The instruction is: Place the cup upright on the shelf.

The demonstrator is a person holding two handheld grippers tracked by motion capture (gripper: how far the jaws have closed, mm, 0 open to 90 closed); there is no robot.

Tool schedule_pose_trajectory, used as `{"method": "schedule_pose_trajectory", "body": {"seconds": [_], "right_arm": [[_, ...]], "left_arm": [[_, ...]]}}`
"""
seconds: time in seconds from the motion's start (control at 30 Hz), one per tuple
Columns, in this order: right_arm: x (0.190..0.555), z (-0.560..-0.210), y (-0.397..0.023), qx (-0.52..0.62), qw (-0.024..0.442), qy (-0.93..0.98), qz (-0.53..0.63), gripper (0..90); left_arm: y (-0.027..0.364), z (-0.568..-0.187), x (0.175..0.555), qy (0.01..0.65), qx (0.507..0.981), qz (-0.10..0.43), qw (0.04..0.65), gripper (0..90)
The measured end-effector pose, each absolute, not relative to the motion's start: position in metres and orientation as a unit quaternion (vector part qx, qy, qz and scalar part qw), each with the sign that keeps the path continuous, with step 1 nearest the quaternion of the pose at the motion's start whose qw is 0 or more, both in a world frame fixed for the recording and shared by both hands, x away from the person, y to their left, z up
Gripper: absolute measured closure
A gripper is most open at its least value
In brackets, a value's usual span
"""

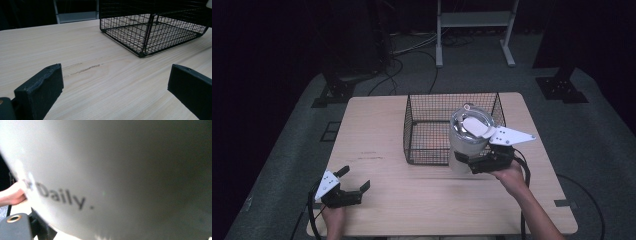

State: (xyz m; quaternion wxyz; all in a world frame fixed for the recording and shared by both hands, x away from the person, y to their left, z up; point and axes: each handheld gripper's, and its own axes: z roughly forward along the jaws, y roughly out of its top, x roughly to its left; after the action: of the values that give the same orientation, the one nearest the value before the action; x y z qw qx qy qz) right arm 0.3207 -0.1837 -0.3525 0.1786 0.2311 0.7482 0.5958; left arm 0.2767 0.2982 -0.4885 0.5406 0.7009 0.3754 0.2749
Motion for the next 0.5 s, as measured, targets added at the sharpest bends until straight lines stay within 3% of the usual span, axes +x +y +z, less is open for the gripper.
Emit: {"method": "schedule_pose_trajectory", "body": {"seconds": [0.5], "right_arm": [[0.361,-0.331,-0.163,0.228,0.184,0.748,0.596,8.5]], "left_arm": [[0.299,-0.489,0.276,0.374,0.700,0.274,0.544,0.0]]}}
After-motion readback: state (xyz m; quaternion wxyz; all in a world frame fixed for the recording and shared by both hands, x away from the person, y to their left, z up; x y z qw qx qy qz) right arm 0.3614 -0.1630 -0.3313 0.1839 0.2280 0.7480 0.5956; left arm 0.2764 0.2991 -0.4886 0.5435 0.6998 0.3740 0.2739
